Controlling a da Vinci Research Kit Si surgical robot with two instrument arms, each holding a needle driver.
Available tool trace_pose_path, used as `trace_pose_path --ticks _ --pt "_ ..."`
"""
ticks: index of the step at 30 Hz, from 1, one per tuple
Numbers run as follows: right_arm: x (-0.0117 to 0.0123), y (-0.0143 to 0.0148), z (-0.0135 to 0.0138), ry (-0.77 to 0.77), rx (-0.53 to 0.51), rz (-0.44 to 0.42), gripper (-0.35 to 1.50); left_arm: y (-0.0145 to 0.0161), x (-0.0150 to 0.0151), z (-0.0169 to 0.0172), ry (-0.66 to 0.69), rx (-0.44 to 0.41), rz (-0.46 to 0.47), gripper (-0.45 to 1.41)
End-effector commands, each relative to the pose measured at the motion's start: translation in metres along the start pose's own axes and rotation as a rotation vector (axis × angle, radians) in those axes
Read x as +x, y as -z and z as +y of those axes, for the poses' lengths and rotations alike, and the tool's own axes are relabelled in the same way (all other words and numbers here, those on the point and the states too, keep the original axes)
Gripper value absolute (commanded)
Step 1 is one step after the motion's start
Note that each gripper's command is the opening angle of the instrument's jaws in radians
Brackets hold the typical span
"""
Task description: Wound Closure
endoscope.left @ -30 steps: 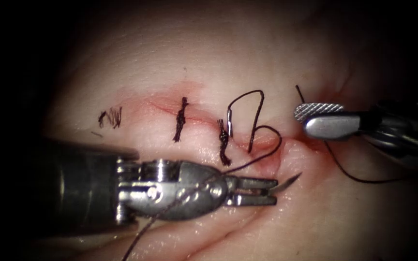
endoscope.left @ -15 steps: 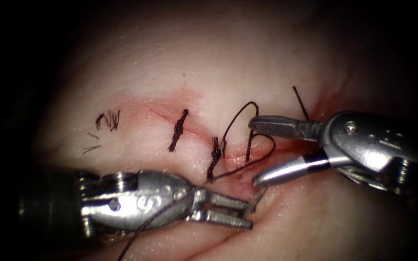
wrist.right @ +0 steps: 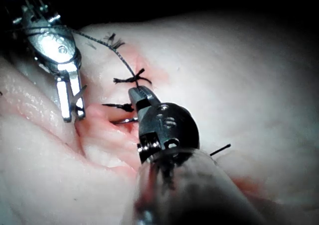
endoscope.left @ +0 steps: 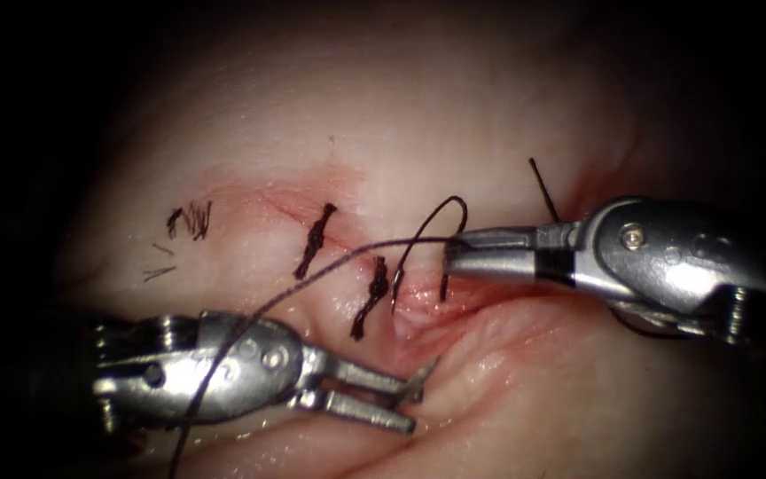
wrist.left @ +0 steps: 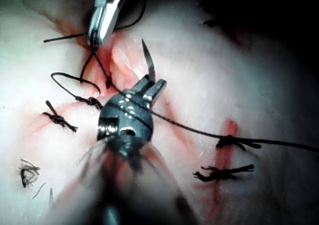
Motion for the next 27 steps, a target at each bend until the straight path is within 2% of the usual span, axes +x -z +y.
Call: trace_pose_path --ticks 1,3,7,12,15,19,21,23,24,27 --pt "0.0006 -0.0002 -0.0002 0.005 0.013 0.011 -0.35 -0.0006 -0.0005 -0.0007 0.001 0.012 -0.003 -0.45" --pt "0.0011 0.0005 -0.0005 0.016 0.035 0.023 -0.35 -0.0004 -0.0006 -0.0011 0.012 0.019 -0.005 -0.45" --pt "0.0016 0.0029 -0.0013 0.065 0.076 0.121 -0.35 0.0001 -0.0009 -0.0022 0.050 0.058 -0.012 -0.45" --pt "0.0003 0.0045 -0.0031 0.188 0.149 0.185 -0.35 0.0012 -0.0009 -0.0042 0.095 0.099 0.010 -0.45" --pt "-0.0017 0.0046 -0.0039 0.295 0.194 0.170 -0.35 0.0022 0.0000 -0.0055 0.121 0.116 0.080 -0.45" --pt "-0.0031 0.0036 -0.0044 0.317 0.221 0.127 -0.35 0.0031 0.0015 -0.0062 0.140 0.131 0.137 -0.45" --pt "-0.0036 0.0026 -0.0046 0.301 0.204 0.107 0.46 0.0037 0.0027 -0.0064 0.156 0.138 0.179 -0.45" --pt "-0.0037 0.0019 -0.0046 0.262 0.201 0.097 0.98 0.0044 0.0043 -0.0064 0.181 0.145 0.234 -0.45" --pt "-0.0036 0.0017 -0.0046 0.250 0.201 0.094 1.11 0.0048 0.0052 -0.0063 0.185 0.149 0.260 -0.45" --pt "-0.0030 0.0016 -0.0044 0.233 0.188 0.085 1.33 0.0056 0.0073 -0.0058 0.197 0.160 0.316 -0.45"
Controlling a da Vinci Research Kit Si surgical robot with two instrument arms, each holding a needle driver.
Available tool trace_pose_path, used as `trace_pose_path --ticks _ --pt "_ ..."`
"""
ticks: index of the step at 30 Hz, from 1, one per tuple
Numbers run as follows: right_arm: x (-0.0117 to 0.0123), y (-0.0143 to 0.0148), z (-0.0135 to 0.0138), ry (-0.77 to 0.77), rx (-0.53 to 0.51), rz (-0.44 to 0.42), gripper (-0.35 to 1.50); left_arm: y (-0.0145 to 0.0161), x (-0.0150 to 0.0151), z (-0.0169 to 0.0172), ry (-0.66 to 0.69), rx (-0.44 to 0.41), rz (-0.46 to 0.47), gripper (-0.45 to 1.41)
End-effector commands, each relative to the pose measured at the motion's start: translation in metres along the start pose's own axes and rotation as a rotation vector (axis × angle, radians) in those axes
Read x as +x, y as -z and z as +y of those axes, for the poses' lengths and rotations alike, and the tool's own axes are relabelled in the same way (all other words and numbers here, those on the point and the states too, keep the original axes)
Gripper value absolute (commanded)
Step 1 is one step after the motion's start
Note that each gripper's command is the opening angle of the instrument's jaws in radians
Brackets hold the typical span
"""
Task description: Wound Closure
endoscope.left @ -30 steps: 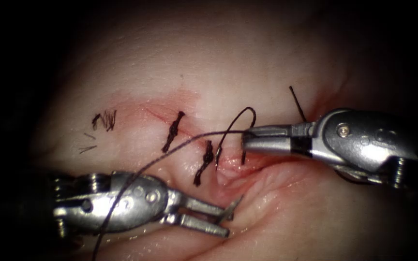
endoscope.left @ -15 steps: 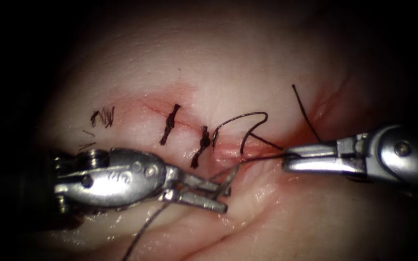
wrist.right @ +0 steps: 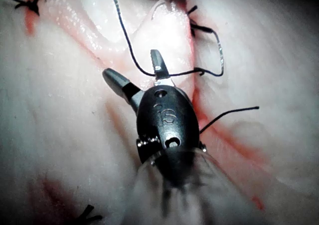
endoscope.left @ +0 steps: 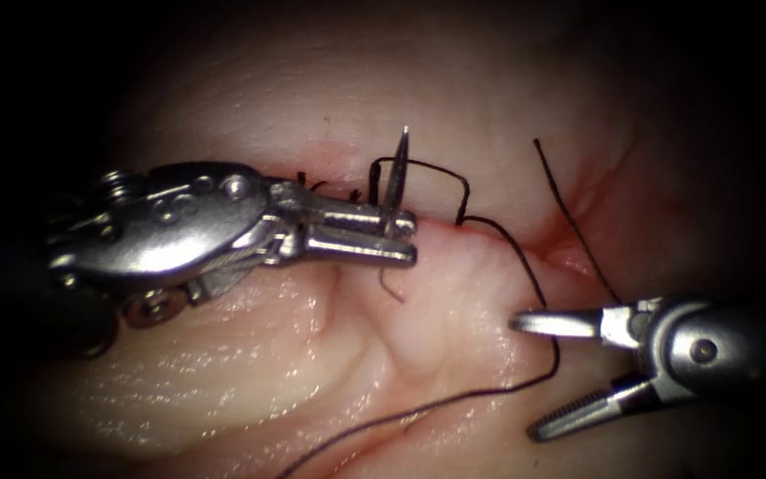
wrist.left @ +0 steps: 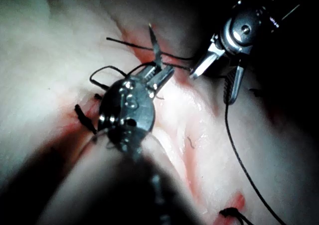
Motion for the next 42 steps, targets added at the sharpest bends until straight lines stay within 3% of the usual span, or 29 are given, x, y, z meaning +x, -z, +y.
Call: trace_pose_path --ticks 1,9,17,21,24,25,30,32,33,38,39,40,42 --pt "0.0006 -0.0004 0.0008 -0.010 -0.014 -0.007 1.40 -0.0004 0.0007 0.0001 0.010 -0.002 0.019 -0.45" --pt "0.0022 0.0018 0.0012 -0.027 -0.017 -0.003 1.45 -0.0004 0.0037 0.0025 0.038 -0.023 0.085 -0.45" --pt "0.0039 0.0054 0.0016 -0.074 -0.041 0.023 1.45 -0.0008 0.0072 0.0051 0.131 -0.078 0.208 -0.45" --pt "0.0042 0.0076 0.0021 -0.217 -0.070 0.085 1.45 -0.0009 0.0078 0.0071 0.138 -0.096 0.216 -0.45" --pt "0.0043 0.0095 0.0026 -0.331 -0.136 0.187 1.45 -0.0011 0.0082 0.0092 0.142 -0.118 0.218 -0.45" --pt "0.0045 0.0105 0.0032 -0.348 -0.177 0.237 1.41 -0.0013 0.0087 0.0106 0.079 -0.115 0.223 -0.45" --pt "0.0053 0.0105 0.0044 -0.415 -0.253 0.322 1.30 -0.0018 0.0100 0.0125 -0.099 -0.093 0.209 -0.45" --pt "0.0057 0.0093 0.0048 -0.441 -0.266 0.329 1.13 -0.0019 0.0106 0.0133 -0.182 -0.069 0.183 -0.45" --pt "0.0060 0.0077 0.0054 -0.507 -0.321 0.292 1.11 -0.0019 0.0108 0.0139 -0.233 -0.053 0.176 -0.45" --pt "0.0063 0.0052 0.0063 -0.573 -0.455 0.202 0.98 -0.0019 0.0109 0.0152 -0.294 -0.041 0.153 -0.45" --pt "0.0064 0.0046 0.0060 -0.591 -0.467 0.184 0.88 -0.0017 0.0110 0.0156 -0.311 -0.036 0.151 -0.45" --pt "0.0064 0.0040 0.0055 -0.604 -0.461 0.172 0.73 -0.0015 0.0112 0.0159 -0.321 -0.028 0.148 -0.45" --pt "0.0063 0.0026 0.0043 -0.605 -0.434 0.148 0.02 -0.0009 0.0116 0.0163 -0.346 -0.022 0.142 -0.45"
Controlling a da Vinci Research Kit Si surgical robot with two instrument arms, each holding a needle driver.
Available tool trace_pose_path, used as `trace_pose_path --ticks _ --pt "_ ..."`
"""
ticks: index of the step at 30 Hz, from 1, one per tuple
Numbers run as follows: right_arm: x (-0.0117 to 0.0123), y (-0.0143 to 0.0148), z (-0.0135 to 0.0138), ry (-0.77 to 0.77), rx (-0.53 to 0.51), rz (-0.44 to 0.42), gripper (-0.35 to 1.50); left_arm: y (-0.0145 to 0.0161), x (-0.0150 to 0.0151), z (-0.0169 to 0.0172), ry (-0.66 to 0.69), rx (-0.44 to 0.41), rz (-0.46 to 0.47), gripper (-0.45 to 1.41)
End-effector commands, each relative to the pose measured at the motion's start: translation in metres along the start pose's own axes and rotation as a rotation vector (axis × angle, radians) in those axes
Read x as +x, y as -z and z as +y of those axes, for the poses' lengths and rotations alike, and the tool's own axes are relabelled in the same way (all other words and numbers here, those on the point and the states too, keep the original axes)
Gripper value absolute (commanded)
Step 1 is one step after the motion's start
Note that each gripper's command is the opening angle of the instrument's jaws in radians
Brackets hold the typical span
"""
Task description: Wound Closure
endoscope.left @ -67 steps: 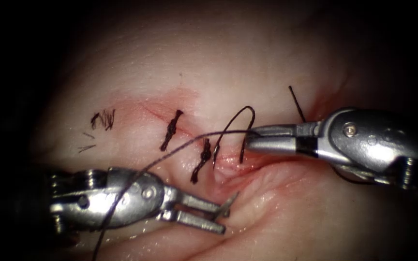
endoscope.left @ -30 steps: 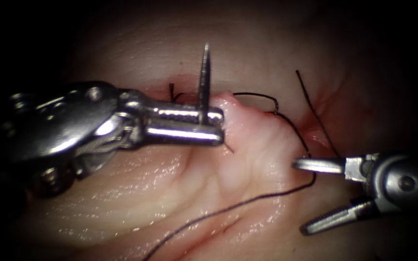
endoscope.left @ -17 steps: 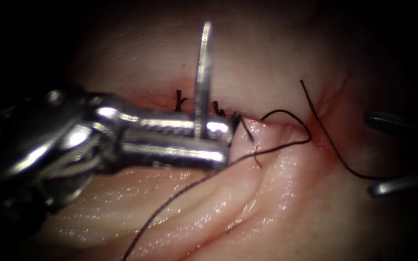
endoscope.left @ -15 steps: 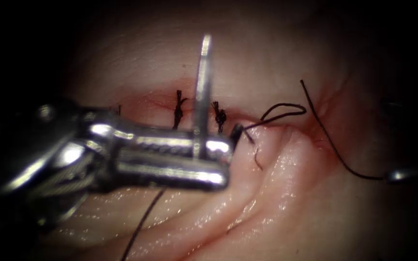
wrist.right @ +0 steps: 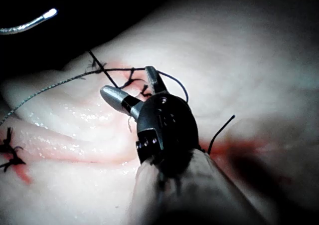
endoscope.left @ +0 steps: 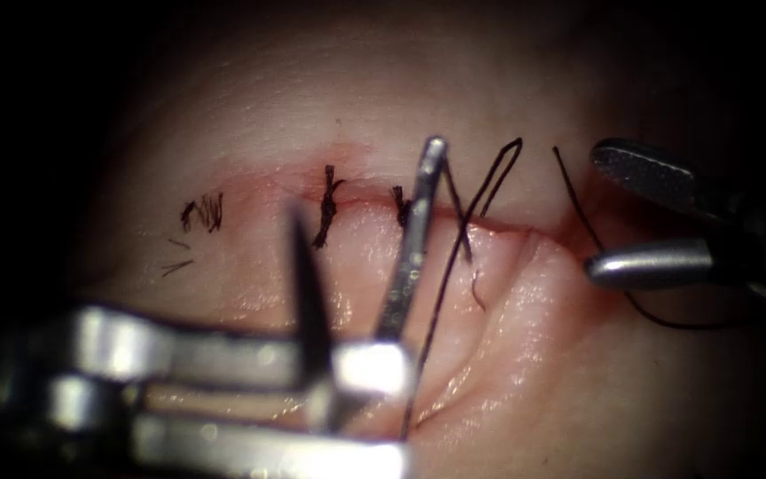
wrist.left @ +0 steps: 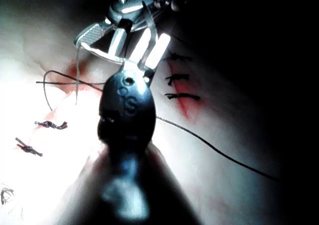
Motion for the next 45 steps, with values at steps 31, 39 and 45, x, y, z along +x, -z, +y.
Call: trace_pose_path --ticks 31,39,45 --pt "-0.0017 -0.0106 -0.0008 -0.098 -0.307 -0.176 1.20 0.0029 0.0008 -0.0008 -0.077 0.030 -0.039 -0.45" --pt "-0.0036 -0.0071 -0.0008 0.006 -0.383 -0.268 1.06 0.0042 0.0005 -0.0017 -0.072 0.021 -0.038 -0.45" --pt "-0.0054 -0.0065 -0.0003 0.036 -0.390 -0.366 0.96 0.0044 0.0003 -0.0020 -0.072 0.023 -0.037 -0.45"
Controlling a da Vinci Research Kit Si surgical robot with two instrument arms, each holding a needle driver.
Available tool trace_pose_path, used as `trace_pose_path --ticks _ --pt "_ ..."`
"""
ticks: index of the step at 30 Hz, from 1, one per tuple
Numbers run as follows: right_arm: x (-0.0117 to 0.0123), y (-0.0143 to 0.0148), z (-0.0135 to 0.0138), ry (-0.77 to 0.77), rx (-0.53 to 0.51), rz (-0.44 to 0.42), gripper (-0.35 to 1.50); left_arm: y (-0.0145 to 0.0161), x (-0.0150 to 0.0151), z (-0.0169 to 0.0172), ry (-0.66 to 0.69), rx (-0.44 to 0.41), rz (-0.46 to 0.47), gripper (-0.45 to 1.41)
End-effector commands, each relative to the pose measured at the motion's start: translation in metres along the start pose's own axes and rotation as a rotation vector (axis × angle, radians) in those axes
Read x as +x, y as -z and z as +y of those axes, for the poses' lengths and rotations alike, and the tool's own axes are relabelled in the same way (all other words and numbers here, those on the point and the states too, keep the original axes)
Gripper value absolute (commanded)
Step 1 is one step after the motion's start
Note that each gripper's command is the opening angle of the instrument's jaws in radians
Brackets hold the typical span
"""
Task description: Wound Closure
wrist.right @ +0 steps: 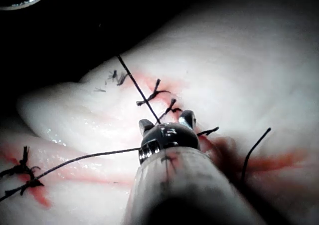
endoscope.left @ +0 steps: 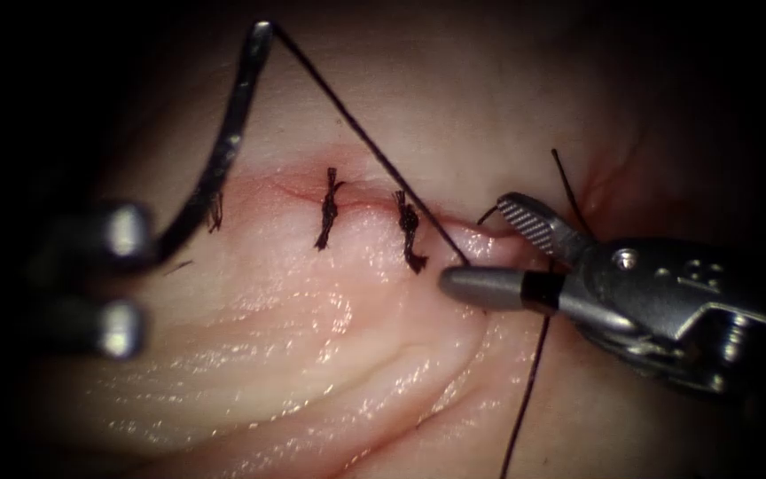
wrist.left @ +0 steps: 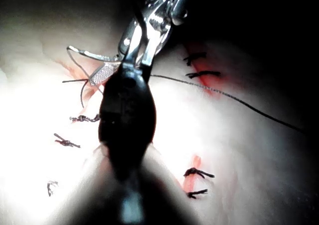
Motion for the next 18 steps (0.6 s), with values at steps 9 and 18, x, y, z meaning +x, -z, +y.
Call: trace_pose_path --ticks 9,18 --pt "-0.0013 -0.0017 -0.0003 0.172 -0.004 0.027 0.93 -0.0006 -0.0004 -0.0002 -0.006 0.007 0.008 -0.45" --pt "0.0016 0.0002 -0.0022 0.403 -0.012 0.208 0.93 -0.0005 -0.0005 -0.0003 0.000 0.010 0.013 -0.45"
